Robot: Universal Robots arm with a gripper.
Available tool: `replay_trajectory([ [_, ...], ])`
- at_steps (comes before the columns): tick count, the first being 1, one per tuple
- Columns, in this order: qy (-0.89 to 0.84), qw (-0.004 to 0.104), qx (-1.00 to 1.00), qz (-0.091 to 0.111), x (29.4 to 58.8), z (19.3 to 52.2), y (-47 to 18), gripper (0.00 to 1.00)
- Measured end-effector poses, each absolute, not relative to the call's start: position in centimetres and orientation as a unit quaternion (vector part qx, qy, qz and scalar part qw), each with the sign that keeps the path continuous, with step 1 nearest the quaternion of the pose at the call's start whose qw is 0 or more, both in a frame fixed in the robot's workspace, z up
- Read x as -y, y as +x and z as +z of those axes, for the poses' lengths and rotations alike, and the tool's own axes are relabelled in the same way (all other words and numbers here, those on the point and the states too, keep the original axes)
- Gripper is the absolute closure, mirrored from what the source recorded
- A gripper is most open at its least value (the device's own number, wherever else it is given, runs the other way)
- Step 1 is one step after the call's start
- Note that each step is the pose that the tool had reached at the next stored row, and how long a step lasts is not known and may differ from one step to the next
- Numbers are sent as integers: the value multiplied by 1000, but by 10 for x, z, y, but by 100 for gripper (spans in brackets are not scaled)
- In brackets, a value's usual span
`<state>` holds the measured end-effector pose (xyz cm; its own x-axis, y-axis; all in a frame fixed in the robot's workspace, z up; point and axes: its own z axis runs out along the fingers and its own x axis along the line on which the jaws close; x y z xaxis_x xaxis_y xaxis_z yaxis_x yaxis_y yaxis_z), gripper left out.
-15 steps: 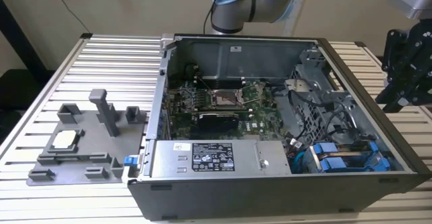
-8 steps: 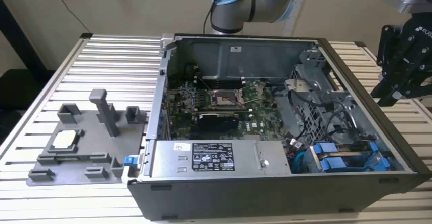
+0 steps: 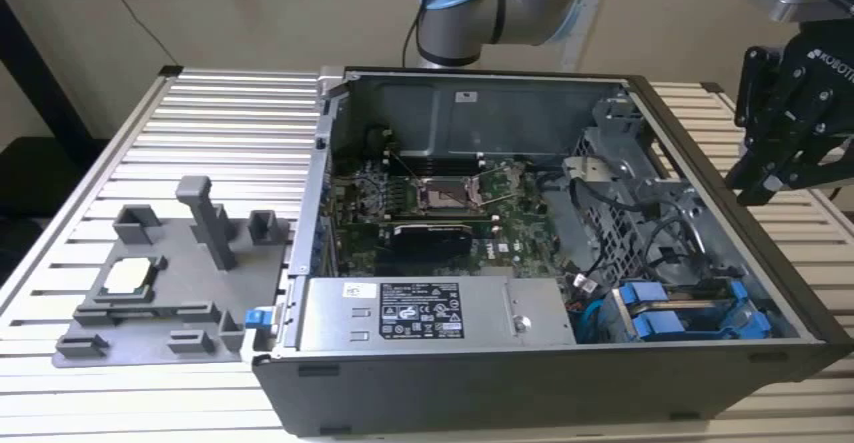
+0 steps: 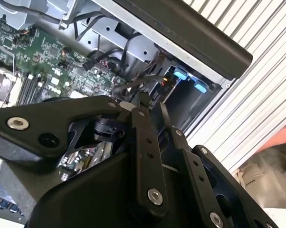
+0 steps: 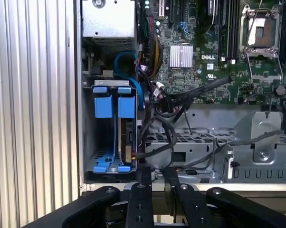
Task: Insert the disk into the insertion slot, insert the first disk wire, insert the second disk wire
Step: 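Insert the first disk wire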
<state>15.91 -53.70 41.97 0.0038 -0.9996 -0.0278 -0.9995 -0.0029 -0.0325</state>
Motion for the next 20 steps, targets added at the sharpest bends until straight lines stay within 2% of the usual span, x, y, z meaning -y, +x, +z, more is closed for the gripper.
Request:
replay_trajectory([
  [20, -708, 21, -706, -2, 527, 407, 121, 74],
])
